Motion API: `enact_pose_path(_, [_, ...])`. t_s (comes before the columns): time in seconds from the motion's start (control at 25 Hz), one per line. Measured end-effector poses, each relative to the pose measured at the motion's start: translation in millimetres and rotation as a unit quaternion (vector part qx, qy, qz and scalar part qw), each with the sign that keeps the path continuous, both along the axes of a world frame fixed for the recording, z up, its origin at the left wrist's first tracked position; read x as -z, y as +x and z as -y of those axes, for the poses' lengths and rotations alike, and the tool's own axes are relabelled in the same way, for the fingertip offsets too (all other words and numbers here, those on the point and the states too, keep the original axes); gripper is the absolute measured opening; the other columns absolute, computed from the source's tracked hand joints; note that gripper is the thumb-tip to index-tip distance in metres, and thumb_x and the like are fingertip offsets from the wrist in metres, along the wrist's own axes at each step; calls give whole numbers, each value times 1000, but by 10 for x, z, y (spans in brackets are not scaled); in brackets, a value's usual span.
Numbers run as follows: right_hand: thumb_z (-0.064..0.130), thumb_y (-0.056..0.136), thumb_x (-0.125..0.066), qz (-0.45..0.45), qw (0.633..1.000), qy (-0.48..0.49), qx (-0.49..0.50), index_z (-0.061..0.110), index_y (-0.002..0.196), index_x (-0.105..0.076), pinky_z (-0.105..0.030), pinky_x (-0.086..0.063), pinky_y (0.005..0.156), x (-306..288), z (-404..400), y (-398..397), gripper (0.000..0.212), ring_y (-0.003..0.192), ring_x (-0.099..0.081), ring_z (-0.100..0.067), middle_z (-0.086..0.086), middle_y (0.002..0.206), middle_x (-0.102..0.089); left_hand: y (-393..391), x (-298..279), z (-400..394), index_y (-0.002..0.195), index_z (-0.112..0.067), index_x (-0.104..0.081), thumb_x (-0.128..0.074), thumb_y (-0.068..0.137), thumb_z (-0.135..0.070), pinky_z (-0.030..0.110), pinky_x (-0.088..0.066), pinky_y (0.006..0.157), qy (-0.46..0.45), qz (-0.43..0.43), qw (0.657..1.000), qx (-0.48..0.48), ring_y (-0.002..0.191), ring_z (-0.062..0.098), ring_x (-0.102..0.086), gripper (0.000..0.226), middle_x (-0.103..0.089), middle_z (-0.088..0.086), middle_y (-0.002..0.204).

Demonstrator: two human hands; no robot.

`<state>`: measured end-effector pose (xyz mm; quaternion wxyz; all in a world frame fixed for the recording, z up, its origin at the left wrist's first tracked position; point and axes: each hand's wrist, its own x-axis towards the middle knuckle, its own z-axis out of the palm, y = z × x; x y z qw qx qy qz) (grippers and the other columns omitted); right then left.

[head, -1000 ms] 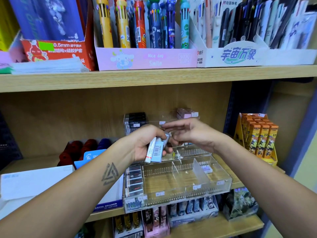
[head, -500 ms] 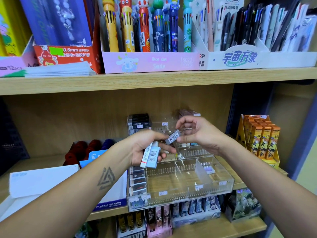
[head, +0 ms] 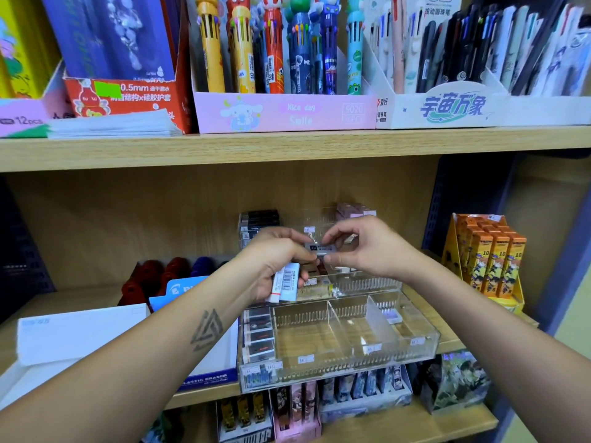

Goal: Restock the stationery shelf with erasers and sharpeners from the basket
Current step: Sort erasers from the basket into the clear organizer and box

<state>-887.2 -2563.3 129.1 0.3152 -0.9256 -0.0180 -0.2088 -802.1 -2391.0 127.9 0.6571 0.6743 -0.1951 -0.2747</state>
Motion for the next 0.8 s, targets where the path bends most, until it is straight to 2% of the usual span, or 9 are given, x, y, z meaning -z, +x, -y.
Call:
enact_pose_path(0.12, [22,80,-82,0,997,-27,73,26,100,-72,-28,-56,77,-120,102,176,23,82,-67,-13,6,87,-70,139,-200,5,99,3,-64,-63,86,9,22,-44,39,24,24,999,-36,40,21,-51,15,-66,24,75])
enact_pose_path(0.28, [26,90,-71,-15,981,-115,156,21,107,-74,-21,-53,76,-335,225,534,18,92,-65,-12,4,102,-72,413,-446,-38,100,2,-64,-61,90,2,22,-48,37,98,67,987,-113,33,17,-54,11,-59,15,67])
enact_pose_path(0.36, [31,93,-65,-38,967,-191,165,16,100,-77,-28,-54,82,-422,201,735,20,93,-67,-16,-1,99,-74,504,-460,-23,96,1,-65,-64,87,2,34,-58,47,138,138,971,-136,39,22,-58,9,-65,21,75])
enact_pose_path(0.44, [33,91,-68,-55,960,-224,159,17,91,-79,-26,-53,78,-467,175,928,19,89,-68,-15,0,90,-74,576,-442,12,101,6,-69,-65,83,5,55,-59,67,161,196,957,-138,54,28,-63,18,-70,27,92])
enact_pose_path(0.48, [33,88,-71,-67,963,-214,148,18,87,-79,-23,-52,75,-475,185,1019,16,87,-68,-14,2,87,-73,593,-427,33,102,7,-70,-65,84,6,58,-57,71,168,210,954,-133,58,31,-64,19,-70,28,94])
enact_pose_path(0.6, [41,81,-78,-124,965,-201,111,20,82,-79,-20,-48,71,-444,215,1267,21,81,-66,-11,5,83,-71,672,-366,55,98,8,-70,-62,87,4,50,-60,64,191,226,948,-118,62,37,-69,14,-69,22,78])
enact_pose_path(0.68, [45,81,-78,-171,950,-238,108,20,88,-79,-26,-54,80,-386,239,1428,26,86,-66,-11,5,89,-72,704,-339,50,98,9,-69,-63,88,2,39,-57,57,187,222,949,-119,56,32,-65,14,-63,18,71])
enact_pose_path(0.76, [32,83,-78,-188,951,-219,114,15,98,-78,-32,-56,87,-322,252,1545,22,94,-67,-16,0,98,-72,734,-322,40,98,9,-69,-63,87,2,35,-55,53,186,215,951,-123,50,28,-62,14,-62,18,69])
enact_pose_path(0.8, [25,83,-79,-187,957,-188,118,12,99,-77,-32,-57,82,-296,261,1584,22,93,-67,-17,-3,99,-72,747,-318,38,99,9,-69,-62,87,3,34,-55,52,184,211,952,-124,48,27,-62,15,-63,18,70])
